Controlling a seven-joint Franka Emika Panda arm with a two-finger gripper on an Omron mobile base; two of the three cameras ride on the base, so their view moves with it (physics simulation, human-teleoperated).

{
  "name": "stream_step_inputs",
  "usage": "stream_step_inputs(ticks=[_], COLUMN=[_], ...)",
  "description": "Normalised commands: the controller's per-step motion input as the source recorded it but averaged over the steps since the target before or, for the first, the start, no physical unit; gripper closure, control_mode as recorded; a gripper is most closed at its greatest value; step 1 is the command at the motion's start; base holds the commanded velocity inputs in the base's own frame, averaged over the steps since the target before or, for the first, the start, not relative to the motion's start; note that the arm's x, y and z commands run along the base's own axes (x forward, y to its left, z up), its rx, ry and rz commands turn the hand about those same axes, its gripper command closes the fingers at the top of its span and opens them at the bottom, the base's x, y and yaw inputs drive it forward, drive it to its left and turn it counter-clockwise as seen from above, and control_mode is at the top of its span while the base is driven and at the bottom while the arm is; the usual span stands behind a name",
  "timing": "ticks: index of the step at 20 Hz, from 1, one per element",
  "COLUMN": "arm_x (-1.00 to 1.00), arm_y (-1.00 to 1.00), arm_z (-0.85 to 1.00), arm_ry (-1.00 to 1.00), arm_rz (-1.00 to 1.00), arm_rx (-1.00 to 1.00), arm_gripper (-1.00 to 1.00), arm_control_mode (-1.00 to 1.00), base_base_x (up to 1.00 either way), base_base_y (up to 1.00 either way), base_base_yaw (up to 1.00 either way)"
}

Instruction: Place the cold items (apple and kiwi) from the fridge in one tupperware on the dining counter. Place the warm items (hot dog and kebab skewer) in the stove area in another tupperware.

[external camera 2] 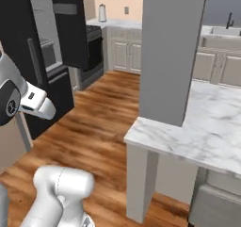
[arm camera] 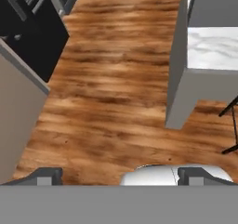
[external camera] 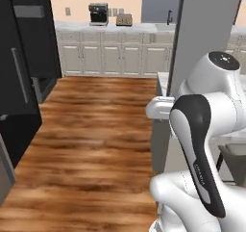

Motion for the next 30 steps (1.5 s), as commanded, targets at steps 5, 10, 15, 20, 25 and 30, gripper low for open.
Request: stream_step_inputs(ticks=[5,10,15,20,25,30], arm_x=[0.00,0.00,0.00,0.00,0.00,0.00], arm_y=[0.00,0.00,0.00,0.00,0.00,0.00], arm_z=[0.00,0.00,0.00,0.00,0.00,0.00], arm_ry=[0.00,0.00,0.00,0.00,0.00,0.00], arm_rz=[0.00,0.00,0.00,0.00,0.00,0.00], arm_rx=[0.00,0.00,0.00,0.00,0.00,0.00], arm_gripper=[-1.00,-1.00,-1.00,-1.00,-1.00,-1.00], arm_control_mode=[1.00,1.00,1.00,1.00,1.00,1.00], base_base_x=[0.91,0.88,0.91,0.99,1.00,1.00], base_base_y=[0.88,0.46,0.29,0.22,0.35,0.32], base_base_yaw=[-0.38,-0.31,-0.24,-0.15,-0.10,0.03])
